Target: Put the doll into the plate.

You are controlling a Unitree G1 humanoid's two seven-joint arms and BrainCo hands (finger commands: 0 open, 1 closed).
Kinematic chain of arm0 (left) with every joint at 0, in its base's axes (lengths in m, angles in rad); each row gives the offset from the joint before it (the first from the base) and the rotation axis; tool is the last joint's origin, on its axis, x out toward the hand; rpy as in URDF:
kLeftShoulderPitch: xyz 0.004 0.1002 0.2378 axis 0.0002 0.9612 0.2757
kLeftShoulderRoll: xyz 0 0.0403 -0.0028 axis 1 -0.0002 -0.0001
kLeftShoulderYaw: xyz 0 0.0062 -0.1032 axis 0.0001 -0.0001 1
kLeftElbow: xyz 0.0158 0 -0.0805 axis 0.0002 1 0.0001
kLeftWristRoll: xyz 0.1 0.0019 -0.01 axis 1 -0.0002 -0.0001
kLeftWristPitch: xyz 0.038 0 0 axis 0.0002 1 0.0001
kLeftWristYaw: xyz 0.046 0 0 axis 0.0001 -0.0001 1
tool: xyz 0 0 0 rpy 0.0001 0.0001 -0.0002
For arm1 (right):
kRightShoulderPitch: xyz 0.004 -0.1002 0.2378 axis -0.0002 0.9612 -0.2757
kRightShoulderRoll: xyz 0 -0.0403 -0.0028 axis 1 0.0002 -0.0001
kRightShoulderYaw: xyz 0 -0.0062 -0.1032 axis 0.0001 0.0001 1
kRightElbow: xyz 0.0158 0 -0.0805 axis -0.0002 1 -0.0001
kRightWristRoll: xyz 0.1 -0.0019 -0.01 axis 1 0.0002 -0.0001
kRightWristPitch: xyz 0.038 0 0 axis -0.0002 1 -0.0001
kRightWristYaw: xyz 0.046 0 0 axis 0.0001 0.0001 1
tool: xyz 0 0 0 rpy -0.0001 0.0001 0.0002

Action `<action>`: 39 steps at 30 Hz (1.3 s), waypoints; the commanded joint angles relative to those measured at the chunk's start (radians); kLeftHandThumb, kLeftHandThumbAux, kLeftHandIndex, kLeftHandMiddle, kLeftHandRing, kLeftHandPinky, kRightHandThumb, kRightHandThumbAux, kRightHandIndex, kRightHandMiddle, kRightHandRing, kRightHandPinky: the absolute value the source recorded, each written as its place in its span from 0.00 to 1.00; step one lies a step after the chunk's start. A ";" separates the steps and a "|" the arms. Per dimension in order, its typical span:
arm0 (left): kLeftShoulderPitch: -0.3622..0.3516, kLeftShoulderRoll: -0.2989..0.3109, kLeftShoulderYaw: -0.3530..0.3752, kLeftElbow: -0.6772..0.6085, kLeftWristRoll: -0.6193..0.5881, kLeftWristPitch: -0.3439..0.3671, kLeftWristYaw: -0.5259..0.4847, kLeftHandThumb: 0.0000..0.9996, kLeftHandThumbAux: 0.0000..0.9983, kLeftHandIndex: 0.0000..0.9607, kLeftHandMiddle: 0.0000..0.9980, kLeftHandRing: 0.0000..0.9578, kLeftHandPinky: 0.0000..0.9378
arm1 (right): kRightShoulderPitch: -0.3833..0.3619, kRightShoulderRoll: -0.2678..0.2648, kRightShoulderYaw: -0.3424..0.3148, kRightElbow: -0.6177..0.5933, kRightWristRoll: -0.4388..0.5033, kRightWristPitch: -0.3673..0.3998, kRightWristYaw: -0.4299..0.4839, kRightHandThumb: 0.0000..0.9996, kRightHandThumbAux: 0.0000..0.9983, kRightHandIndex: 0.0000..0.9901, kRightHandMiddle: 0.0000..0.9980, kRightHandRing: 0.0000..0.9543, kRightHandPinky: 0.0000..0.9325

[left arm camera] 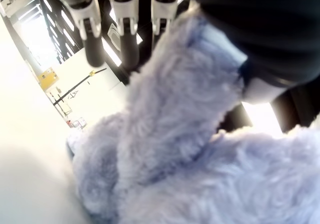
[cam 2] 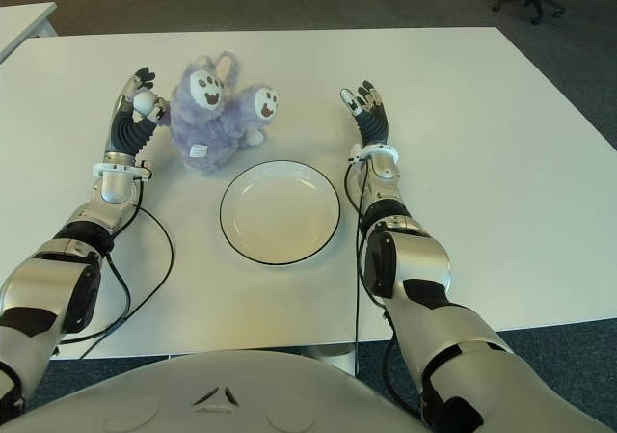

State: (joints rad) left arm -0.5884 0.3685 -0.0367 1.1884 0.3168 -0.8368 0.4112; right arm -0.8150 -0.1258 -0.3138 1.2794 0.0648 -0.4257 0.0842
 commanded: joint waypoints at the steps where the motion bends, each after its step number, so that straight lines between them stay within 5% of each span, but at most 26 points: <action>1: 0.054 -0.067 0.001 0.048 -0.017 0.018 0.003 0.59 0.42 0.11 0.17 0.17 0.19 | 0.076 0.027 -0.004 0.045 0.009 0.044 0.001 0.07 0.59 0.02 0.05 0.05 0.06; 15: 0.035 -0.089 0.013 0.058 -0.036 0.055 -0.037 0.63 0.39 0.16 0.16 0.15 0.16 | 0.075 0.027 -0.006 0.045 0.010 0.044 -0.003 0.08 0.58 0.02 0.05 0.05 0.06; 20: 0.033 -0.094 0.015 0.061 -0.045 0.057 -0.058 0.69 0.38 0.21 0.20 0.21 0.28 | 0.074 0.027 -0.008 0.045 0.012 0.045 0.000 0.08 0.58 0.02 0.05 0.05 0.06; 39: 0.039 -0.093 -0.019 0.043 -0.018 0.038 -0.056 0.76 0.40 0.32 0.37 0.38 0.39 | 0.073 0.025 -0.006 0.045 0.007 0.049 -0.001 0.08 0.58 0.02 0.04 0.04 0.05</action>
State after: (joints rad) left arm -0.6136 0.3249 -0.0389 1.1992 0.2910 -0.8006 0.3636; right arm -0.8150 -0.1237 -0.3182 1.2789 0.0657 -0.4257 0.0877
